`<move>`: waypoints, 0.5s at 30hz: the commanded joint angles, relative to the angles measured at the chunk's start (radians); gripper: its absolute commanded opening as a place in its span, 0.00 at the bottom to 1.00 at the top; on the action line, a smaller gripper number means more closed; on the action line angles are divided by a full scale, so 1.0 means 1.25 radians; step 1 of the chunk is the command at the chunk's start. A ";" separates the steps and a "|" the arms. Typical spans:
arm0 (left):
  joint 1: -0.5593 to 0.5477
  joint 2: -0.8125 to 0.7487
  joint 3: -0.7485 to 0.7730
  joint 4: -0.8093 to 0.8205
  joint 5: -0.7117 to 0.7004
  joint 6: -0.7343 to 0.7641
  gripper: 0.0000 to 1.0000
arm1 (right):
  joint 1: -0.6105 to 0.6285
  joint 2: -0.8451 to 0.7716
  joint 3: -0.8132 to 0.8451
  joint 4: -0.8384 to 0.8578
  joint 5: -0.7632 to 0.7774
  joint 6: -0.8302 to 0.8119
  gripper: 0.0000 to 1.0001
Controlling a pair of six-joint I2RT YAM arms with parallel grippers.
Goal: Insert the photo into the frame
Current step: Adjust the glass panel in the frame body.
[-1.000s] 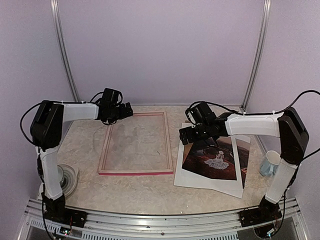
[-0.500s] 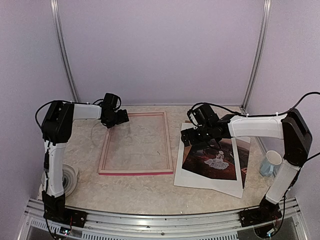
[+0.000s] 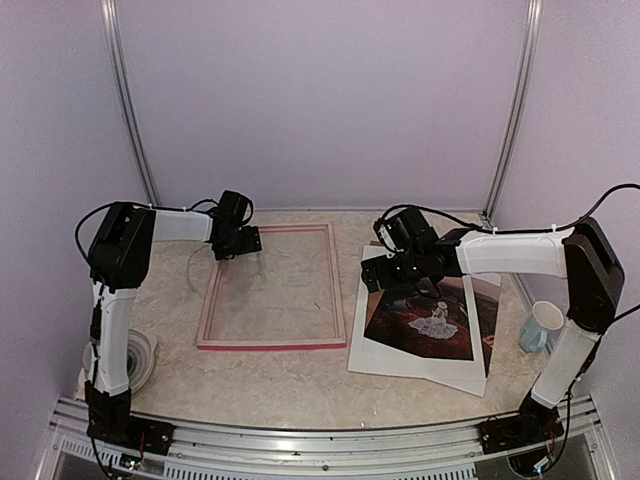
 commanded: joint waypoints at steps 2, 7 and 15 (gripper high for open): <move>0.001 0.025 0.025 -0.053 -0.028 0.008 0.87 | 0.006 0.008 0.013 0.000 0.004 -0.004 0.99; 0.002 0.038 0.024 -0.059 -0.038 0.013 0.87 | 0.006 0.015 0.024 -0.009 0.005 -0.007 0.99; -0.001 0.051 0.035 -0.064 -0.035 0.017 0.87 | 0.005 0.019 0.029 -0.013 0.009 -0.009 0.99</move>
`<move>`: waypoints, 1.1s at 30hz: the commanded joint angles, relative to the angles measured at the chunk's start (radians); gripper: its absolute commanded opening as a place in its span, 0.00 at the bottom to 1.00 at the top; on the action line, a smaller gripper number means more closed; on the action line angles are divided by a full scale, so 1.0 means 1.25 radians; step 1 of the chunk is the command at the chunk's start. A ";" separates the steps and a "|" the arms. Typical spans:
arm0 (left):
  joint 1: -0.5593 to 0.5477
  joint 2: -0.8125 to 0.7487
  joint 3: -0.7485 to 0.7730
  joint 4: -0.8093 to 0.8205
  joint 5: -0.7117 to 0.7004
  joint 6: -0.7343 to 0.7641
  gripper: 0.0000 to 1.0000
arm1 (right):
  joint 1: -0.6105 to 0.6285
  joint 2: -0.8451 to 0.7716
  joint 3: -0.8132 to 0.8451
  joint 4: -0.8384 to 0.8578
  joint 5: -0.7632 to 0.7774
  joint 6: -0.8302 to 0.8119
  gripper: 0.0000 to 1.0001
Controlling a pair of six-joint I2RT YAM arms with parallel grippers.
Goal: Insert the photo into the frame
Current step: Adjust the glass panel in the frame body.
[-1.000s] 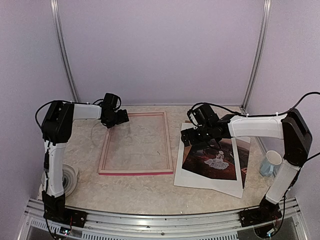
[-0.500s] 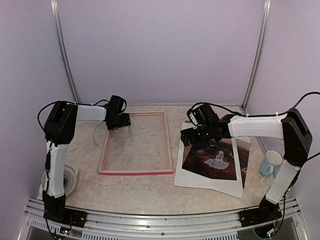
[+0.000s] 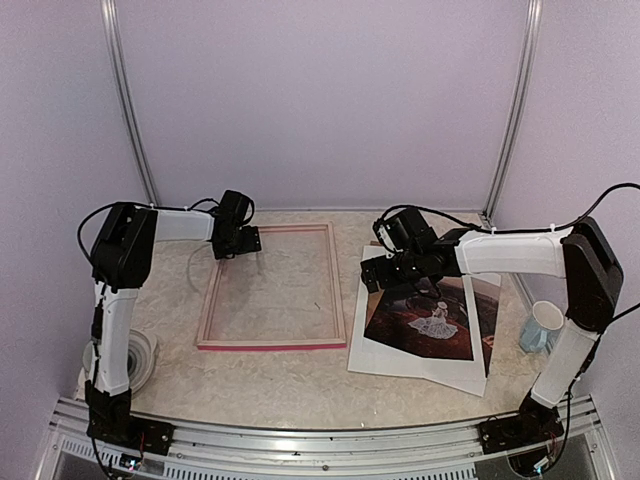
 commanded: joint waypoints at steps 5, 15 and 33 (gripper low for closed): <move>-0.003 0.042 0.021 -0.054 -0.027 0.017 0.87 | 0.002 0.016 0.025 -0.014 0.009 -0.005 0.99; -0.035 -0.060 -0.087 0.009 -0.042 -0.011 0.90 | -0.034 -0.031 -0.017 0.001 -0.033 0.011 0.99; -0.175 -0.425 -0.496 -0.036 -0.153 -0.124 0.95 | -0.070 -0.146 -0.114 -0.001 -0.064 0.034 0.99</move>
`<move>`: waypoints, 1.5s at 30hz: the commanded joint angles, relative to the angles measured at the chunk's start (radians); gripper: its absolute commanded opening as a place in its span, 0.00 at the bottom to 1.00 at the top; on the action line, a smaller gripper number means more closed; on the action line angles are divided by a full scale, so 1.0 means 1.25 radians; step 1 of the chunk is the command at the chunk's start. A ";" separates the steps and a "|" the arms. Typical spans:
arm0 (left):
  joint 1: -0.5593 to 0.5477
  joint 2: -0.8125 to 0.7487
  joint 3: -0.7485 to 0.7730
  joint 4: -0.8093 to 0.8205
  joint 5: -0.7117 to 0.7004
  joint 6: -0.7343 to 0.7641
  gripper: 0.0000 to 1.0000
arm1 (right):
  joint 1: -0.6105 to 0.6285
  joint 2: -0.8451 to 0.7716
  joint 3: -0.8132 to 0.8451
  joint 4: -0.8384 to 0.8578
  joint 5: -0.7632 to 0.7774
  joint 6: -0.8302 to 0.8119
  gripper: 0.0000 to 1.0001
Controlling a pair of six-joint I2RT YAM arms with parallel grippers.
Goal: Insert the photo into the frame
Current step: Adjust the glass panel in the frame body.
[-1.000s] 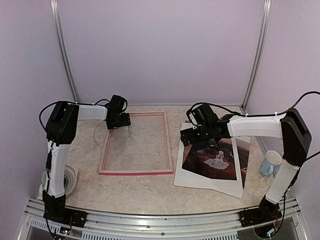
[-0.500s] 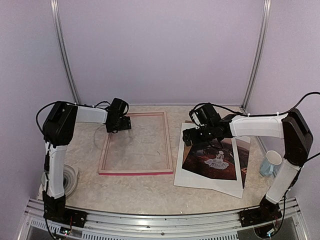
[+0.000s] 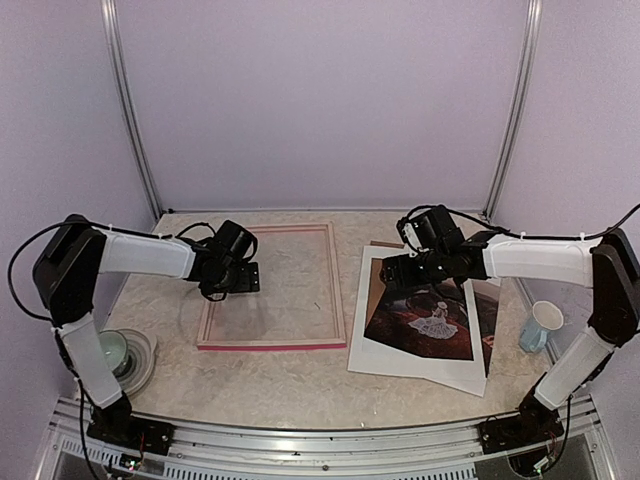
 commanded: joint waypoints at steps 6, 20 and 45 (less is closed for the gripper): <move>-0.019 -0.115 -0.099 -0.080 -0.078 -0.049 0.95 | -0.005 -0.031 0.001 -0.006 -0.014 0.008 0.99; -0.076 -0.073 -0.143 -0.104 -0.075 -0.064 0.95 | -0.005 -0.020 0.008 0.001 -0.021 0.007 0.99; -0.125 -0.177 -0.215 -0.033 -0.043 -0.130 0.95 | -0.005 0.001 0.027 -0.005 -0.027 0.001 0.99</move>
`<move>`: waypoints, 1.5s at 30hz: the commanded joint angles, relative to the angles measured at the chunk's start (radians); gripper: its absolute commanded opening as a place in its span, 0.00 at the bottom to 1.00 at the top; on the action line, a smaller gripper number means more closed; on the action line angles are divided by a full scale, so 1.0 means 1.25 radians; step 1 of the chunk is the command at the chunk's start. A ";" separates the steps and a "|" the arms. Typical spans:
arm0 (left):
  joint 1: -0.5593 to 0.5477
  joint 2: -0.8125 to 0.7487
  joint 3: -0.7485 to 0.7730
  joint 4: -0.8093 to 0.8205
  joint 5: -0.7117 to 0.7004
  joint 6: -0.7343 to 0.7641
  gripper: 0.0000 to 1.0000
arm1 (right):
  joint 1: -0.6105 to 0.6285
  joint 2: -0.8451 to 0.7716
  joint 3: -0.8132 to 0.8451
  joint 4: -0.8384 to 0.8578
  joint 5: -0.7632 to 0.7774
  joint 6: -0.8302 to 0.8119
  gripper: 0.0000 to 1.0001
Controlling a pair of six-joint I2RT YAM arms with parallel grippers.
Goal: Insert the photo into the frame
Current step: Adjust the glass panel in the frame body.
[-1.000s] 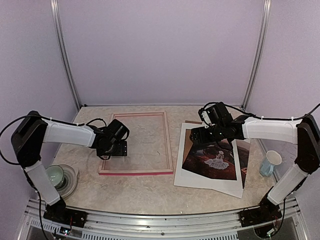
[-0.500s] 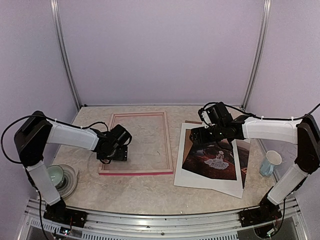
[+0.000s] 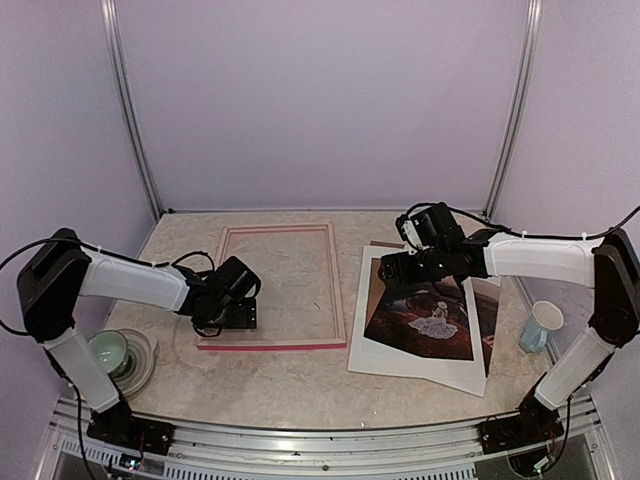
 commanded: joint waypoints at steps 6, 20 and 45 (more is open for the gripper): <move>-0.001 -0.049 -0.009 -0.032 0.009 -0.042 0.95 | -0.005 0.008 0.017 -0.005 -0.004 -0.002 0.99; -0.006 0.036 -0.017 -0.021 0.052 -0.039 0.97 | -0.005 -0.002 -0.004 0.006 -0.007 0.005 0.99; -0.020 -0.201 -0.025 0.019 0.038 -0.071 0.98 | -0.005 -0.009 -0.017 0.011 -0.014 0.013 0.99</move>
